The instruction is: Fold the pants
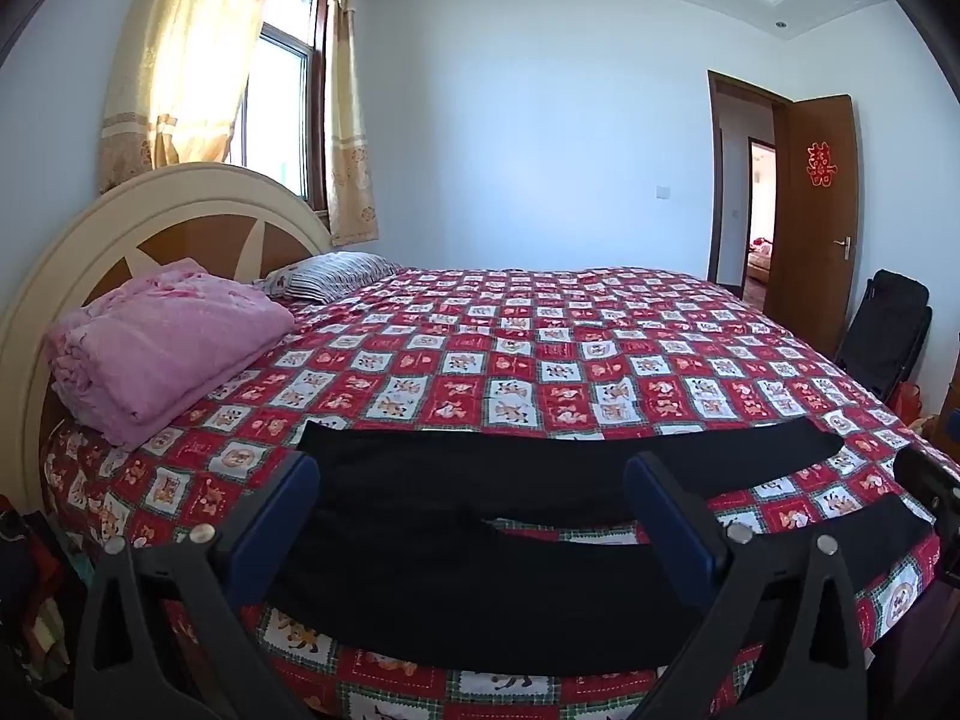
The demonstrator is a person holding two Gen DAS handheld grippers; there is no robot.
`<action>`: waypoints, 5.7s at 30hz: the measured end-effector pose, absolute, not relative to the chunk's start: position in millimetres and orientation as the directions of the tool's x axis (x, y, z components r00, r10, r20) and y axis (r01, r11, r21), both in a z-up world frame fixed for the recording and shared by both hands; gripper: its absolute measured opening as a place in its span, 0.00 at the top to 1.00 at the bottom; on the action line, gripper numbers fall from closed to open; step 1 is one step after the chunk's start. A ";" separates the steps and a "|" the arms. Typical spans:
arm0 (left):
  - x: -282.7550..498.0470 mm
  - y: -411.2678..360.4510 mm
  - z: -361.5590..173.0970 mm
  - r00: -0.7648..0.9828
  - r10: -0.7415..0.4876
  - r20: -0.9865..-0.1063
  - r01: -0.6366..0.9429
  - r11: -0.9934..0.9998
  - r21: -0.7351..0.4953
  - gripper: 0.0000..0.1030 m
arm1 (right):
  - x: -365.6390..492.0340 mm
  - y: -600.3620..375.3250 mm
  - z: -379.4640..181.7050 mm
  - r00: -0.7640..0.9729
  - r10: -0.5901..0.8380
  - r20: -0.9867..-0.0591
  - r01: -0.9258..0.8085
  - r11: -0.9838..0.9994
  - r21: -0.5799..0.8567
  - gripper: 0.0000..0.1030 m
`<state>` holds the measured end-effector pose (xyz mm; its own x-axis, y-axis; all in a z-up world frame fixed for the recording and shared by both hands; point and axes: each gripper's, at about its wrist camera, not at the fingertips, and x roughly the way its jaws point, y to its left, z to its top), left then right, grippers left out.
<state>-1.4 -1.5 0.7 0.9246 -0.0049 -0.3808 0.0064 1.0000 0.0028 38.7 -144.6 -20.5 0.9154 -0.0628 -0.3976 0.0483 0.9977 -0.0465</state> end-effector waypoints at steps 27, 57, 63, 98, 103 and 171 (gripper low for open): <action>2.0 -8.1 -4.1 0.919 0.000 -0.395 0.007 1.000 0.017 0.00 | 41.3 -143.2 -25.1 0.913 -0.062 -0.403 0.045 0.998 -0.052 0.01; 1.2 -9.3 -3.3 0.920 0.003 -0.392 0.004 1.000 0.018 0.00 | 40.6 -141.9 -29.9 0.911 -0.056 -0.409 0.036 0.998 -0.056 0.01; 1.4 -10.0 -5.0 0.919 0.002 -0.394 0.005 1.000 0.017 0.00 | 40.6 -140.7 -30.5 0.910 -0.056 -0.412 0.035 0.998 -0.057 0.01; 43.9 15.6 -44.4 0.848 -0.034 -0.530 0.014 0.999 -0.040 0.00 | 56.7 -140.6 -52.0 0.893 -0.014 -0.449 -0.010 0.999 -0.053 0.01; 82.0 49.4 -64.5 0.845 -0.034 -0.534 0.023 0.999 -0.027 0.00 | 74.1 -144.1 -73.9 0.870 0.001 -0.492 -0.024 0.999 -0.040 0.01; 346.6 211.0 -176.2 0.584 -0.235 -0.777 0.139 0.972 -0.189 0.78 | 402.4 -491.1 -212.1 0.506 -0.071 -0.860 0.341 0.932 0.123 0.74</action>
<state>346.6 211.0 -176.2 0.5843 -0.2345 -0.7769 0.1387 0.9721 -0.1891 402.4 -491.1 -212.1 0.5057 -0.0710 -0.8598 0.3408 0.9320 0.1235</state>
